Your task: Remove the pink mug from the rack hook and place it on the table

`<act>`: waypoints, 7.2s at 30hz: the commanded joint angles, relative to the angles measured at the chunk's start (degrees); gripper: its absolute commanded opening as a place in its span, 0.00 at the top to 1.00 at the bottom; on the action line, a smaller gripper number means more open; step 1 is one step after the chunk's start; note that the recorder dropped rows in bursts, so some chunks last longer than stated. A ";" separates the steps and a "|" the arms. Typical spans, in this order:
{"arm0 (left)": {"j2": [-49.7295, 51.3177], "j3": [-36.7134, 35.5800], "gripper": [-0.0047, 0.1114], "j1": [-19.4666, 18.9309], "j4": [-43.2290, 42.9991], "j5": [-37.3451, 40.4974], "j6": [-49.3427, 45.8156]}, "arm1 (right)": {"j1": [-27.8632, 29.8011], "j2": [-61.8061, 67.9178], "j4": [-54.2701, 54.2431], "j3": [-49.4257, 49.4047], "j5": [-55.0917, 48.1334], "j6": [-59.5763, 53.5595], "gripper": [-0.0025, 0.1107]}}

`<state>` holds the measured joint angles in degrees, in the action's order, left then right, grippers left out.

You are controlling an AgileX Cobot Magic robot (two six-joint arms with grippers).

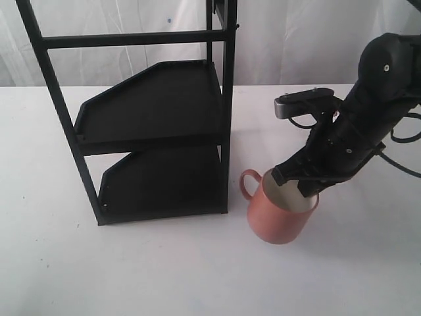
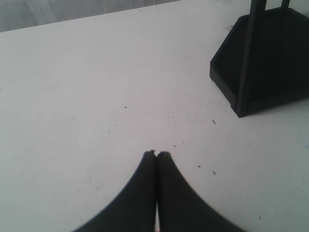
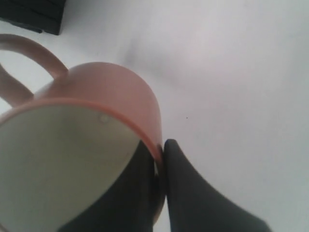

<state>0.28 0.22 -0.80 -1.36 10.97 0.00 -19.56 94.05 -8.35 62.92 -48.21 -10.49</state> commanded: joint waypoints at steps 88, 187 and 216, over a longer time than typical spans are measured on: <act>-0.28 -0.22 0.96 -0.09 0.32 -0.24 0.00 | 11.61 -17.85 5.44 -0.69 16.11 10.49 0.98; -0.28 -0.22 0.96 -0.09 0.32 -0.27 0.00 | 17.97 -94.05 12.53 -62.92 28.98 9.19 0.98; -0.28 -0.22 0.96 -0.09 0.32 -0.27 0.00 | 17.97 -94.05 12.53 -62.92 28.98 9.19 0.98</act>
<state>0.28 0.22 -0.80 -1.36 10.97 0.00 -1.80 0.31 4.13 0.12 -19.78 -0.83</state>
